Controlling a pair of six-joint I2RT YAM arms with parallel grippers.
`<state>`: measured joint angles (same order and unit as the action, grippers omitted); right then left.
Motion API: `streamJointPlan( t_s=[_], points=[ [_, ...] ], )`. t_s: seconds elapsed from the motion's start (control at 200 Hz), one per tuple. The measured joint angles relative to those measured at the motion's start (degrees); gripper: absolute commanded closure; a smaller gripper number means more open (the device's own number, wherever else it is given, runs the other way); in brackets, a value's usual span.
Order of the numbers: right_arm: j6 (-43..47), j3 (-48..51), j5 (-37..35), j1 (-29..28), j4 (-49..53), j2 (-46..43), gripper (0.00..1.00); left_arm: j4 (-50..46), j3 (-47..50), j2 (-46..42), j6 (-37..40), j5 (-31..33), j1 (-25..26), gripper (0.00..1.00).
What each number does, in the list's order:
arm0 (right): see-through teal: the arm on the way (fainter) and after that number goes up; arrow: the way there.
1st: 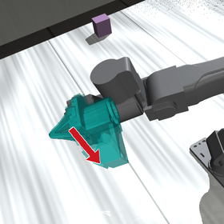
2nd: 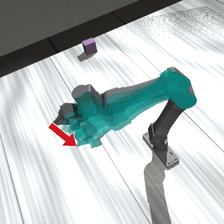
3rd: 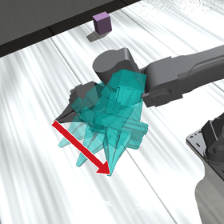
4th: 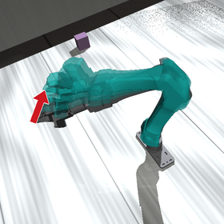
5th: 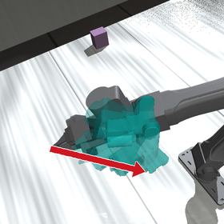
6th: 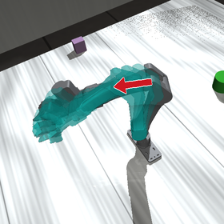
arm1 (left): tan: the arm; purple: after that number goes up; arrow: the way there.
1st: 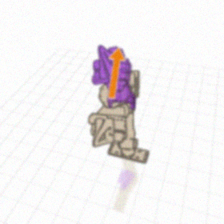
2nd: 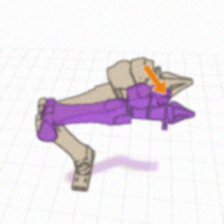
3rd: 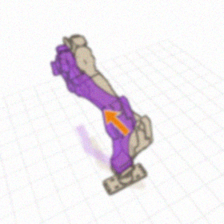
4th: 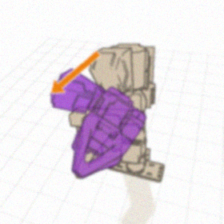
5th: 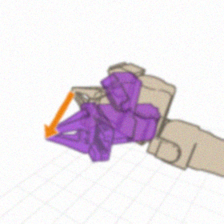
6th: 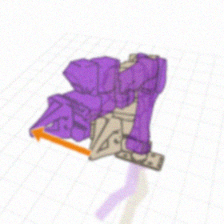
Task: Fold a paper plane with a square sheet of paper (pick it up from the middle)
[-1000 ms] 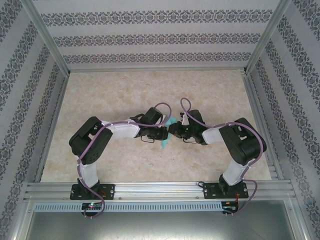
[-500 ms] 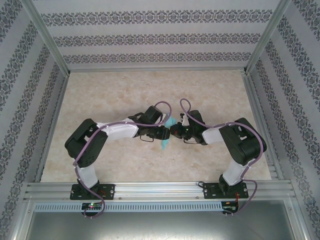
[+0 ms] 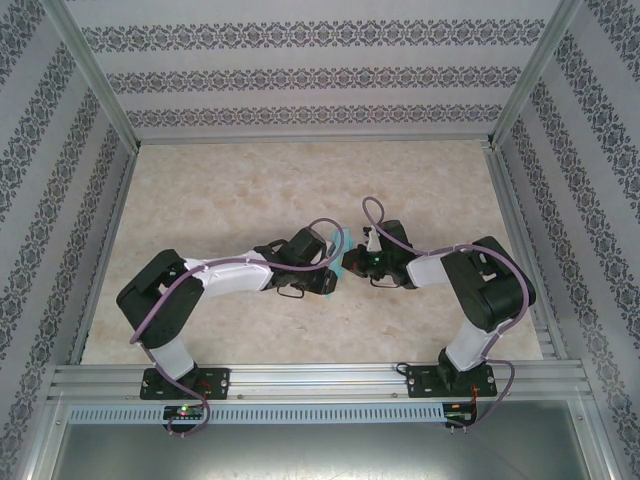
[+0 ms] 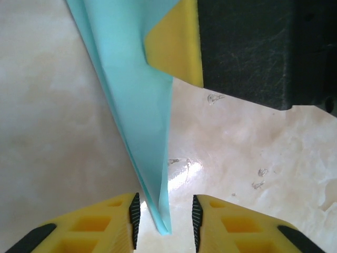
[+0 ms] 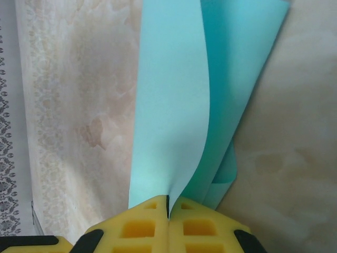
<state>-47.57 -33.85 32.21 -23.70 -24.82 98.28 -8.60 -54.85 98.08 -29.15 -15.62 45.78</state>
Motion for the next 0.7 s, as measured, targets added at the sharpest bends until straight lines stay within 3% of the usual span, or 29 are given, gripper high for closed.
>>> streamJointPlan(
  t_s=[0.12,0.699],
  points=[
    [0.48,0.24,-0.26,0.35,0.61,-0.26,1.00,0.02,-0.02,0.33,-0.04,0.94,0.02,0.73],
    [3.06,0.20,-1.90,0.35,3.87,-0.90,1.00,-0.04,-4.72,4.50,0.13,1.49,0.02,0.76]
  ],
)
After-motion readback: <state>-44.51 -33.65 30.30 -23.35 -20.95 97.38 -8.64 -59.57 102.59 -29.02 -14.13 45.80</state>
